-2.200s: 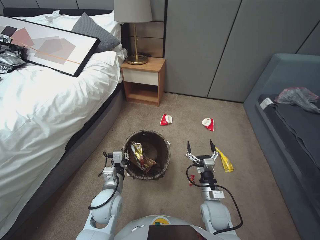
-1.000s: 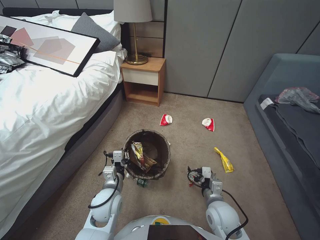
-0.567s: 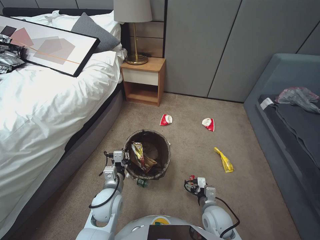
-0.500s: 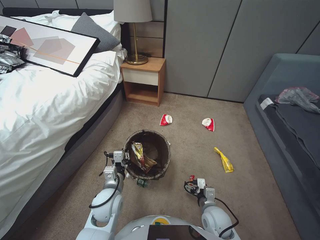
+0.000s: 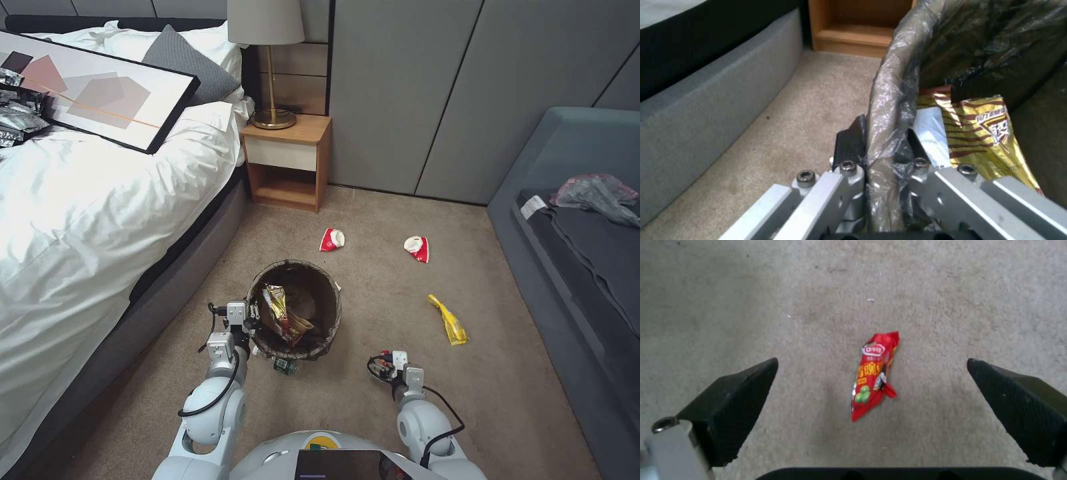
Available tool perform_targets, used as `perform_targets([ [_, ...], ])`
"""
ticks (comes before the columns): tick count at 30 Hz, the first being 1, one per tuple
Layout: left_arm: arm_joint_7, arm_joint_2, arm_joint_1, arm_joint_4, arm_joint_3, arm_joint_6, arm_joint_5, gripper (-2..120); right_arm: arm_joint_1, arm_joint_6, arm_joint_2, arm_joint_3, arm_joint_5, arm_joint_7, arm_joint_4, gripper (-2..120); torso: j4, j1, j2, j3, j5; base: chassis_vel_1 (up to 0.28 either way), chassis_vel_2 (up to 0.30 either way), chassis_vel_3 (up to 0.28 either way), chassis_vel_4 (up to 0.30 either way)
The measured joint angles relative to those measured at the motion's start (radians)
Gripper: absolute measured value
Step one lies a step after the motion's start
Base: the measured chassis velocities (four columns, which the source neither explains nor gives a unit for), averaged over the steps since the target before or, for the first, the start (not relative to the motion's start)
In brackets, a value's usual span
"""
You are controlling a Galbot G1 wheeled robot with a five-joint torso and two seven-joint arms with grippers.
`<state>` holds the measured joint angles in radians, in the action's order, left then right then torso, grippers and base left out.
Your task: Pick up the trash bin, then pick up the garbage from the floor and place it into the trash bin.
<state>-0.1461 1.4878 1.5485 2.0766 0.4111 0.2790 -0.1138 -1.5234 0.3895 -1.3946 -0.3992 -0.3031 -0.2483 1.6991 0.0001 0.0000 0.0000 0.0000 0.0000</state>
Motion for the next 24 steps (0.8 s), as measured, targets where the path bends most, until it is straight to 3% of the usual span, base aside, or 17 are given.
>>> perform_targets([
  [12,-0.002,0.004,0.004,0.001,0.003,0.0,0.004,5,0.086,-0.038,-0.014,0.0,0.004,0.016,-0.163,100,-0.0001,0.0,0.0,0.0,0.0,0.0,0.0,0.0,0.0],
  [24,-0.002,0.003,0.006,0.001,0.003,0.0,0.005,5,0.111,-0.085,-0.028,-0.001,0.045,0.037,-0.238,100,-0.0001,0.0,0.0,0.0,0.0,0.0,0.0,0.0,0.0],
])
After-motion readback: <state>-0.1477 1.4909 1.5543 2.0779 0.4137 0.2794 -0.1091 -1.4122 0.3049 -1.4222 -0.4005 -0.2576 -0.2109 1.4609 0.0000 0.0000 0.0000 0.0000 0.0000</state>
